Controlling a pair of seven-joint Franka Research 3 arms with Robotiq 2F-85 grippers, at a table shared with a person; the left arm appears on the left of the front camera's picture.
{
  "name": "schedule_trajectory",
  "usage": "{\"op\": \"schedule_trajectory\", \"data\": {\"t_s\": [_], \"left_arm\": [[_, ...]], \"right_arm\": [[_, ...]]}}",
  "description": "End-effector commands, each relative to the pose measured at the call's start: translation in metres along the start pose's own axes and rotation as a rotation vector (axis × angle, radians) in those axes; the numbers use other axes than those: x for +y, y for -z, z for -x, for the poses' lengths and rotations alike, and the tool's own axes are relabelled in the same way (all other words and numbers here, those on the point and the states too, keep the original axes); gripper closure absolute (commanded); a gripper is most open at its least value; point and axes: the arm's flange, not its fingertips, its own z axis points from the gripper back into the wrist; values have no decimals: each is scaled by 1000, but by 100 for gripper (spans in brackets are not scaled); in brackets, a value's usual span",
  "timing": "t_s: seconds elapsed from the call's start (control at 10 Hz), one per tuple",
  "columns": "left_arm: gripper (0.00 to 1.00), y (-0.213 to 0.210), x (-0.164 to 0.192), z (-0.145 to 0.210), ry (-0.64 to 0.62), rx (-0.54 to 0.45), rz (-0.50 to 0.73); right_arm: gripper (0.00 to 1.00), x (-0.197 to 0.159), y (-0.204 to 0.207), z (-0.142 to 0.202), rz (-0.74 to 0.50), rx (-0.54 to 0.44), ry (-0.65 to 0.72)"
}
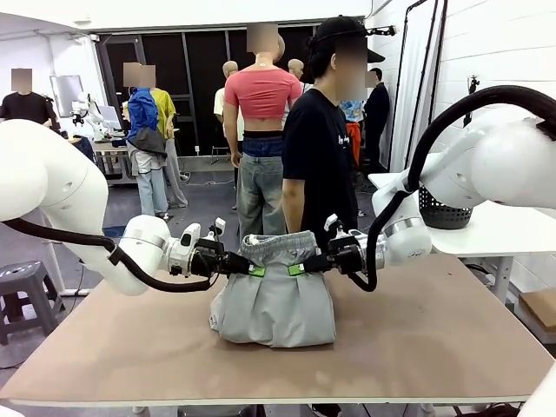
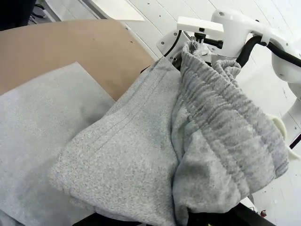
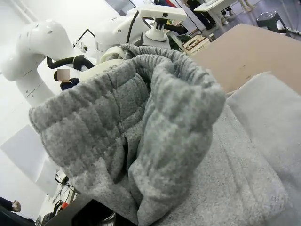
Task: Fold the training pants.
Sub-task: Fold the Training pants in half.
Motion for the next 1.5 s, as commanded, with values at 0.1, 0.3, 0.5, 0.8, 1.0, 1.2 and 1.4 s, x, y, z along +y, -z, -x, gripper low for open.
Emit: {"op": "schedule_trajectory", "data": {"t_s": [0.1, 0.3, 0.5, 0.8, 1.0, 1.2, 1.4], "left_arm": [[100, -1, -6, 0, 5, 1, -1], [100, -2, 10, -11, -36, 2, -14], [100, -2, 21, -22, -160, 14, -30], [100, -11, 42, -32, -320, 18, -30], [100, -12, 49, -23, -435, 35, -67], [100, -16, 63, -20, -478, 44, -71], [100, -15, 71, -12, -511, 45, -64]], "right_arm": [[100, 5, -1, 0, 7, -11, -1], [100, -15, 1, -6, -3, 0, 49], [100, -36, 1, -11, 2, -30, 161], [100, -55, -3, -15, 35, -75, 290], [100, -59, -4, -8, 68, -80, 366], [100, -74, -5, -8, 82, -71, 405], [100, -82, -8, -2, 97, -67, 450]]}}
